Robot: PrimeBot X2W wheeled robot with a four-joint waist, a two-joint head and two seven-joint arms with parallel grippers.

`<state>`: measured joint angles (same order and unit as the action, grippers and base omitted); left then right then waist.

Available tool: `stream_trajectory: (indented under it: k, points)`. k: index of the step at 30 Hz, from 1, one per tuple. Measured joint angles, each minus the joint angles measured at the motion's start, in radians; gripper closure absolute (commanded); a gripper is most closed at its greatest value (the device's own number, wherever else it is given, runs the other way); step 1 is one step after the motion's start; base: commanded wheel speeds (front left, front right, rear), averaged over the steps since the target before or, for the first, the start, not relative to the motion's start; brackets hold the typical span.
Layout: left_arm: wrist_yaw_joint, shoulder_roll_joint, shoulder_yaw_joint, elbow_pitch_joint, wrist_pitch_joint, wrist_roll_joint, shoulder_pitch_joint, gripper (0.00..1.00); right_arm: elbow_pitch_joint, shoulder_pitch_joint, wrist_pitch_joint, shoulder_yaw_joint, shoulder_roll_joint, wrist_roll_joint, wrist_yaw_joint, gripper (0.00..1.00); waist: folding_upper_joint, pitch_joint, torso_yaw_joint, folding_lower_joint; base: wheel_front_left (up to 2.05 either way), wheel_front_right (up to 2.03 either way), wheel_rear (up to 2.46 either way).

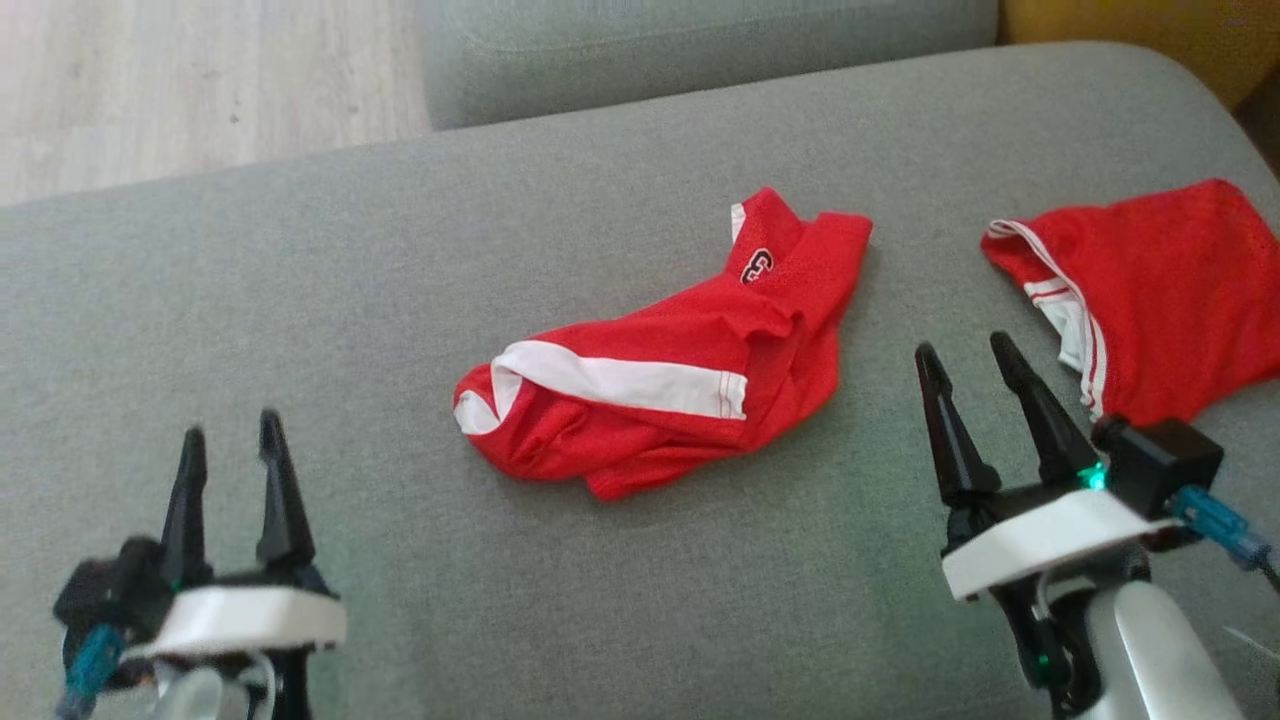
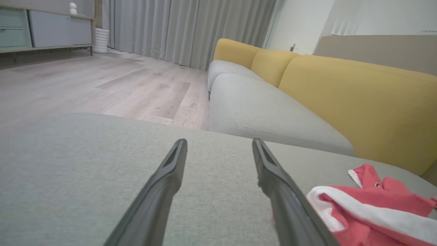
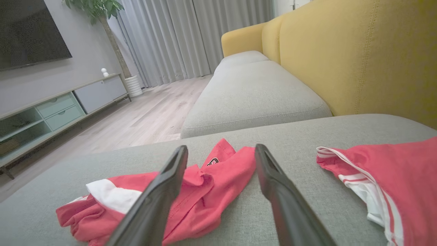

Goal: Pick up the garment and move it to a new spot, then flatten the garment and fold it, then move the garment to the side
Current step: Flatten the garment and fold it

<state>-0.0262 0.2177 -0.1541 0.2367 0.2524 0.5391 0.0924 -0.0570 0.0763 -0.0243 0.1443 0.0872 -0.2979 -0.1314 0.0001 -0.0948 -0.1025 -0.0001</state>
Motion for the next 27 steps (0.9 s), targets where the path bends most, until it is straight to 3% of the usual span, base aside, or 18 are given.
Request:
stream_trajectory:
  k: [6, 11, 14, 25, 26, 27]
  points:
    - [0.018, -0.021, 0.057, -0.007, 0.000, -0.061, -0.082, 0.00, 0.000, -0.044, 0.037, 0.011, 0.011, 0.000, 0.000, 0.00, 0.0000, 0.033, 0.015, -0.0001, 0.00, 0.00, 0.00]
    - [0.027, -0.045, 0.058, -0.014, 0.000, -0.084, -0.090, 0.00, -0.030, -0.028, 0.114, 0.136, 0.007, -0.046, 0.000, 0.00, 0.0000, 0.030, 0.024, 0.0000, 0.00, 0.00, 0.00]
    - [0.036, -0.051, 0.057, -0.015, 0.000, -0.092, -0.087, 0.00, -0.120, 0.063, 0.180, 0.219, -0.002, -0.092, 0.000, 0.00, 0.0000, 0.013, 0.036, 0.0001, 0.00, 0.00, 0.00]
    - [0.065, -0.066, 0.057, 0.014, 0.000, -0.109, -0.013, 0.00, -0.400, 0.271, 0.281, 0.298, -0.016, -0.170, 0.000, 0.00, 0.0000, -0.045, 0.102, 0.0002, 0.00, 0.00, 0.00]
    - [0.067, -0.067, 0.057, 0.016, 0.000, -0.110, -0.013, 0.00, -0.408, 0.279, 0.273, 0.305, -0.017, -0.177, 0.000, 1.00, 0.0000, -0.048, 0.105, 0.0003, 0.00, 0.00, 0.00]
    - [0.067, -0.067, 0.058, 0.018, 0.000, -0.113, -0.013, 0.00, -0.413, 0.288, 0.266, 0.312, -0.017, -0.178, 0.000, 1.00, 0.0000, -0.050, 0.107, 0.0003, 0.00, 0.00, 0.00]
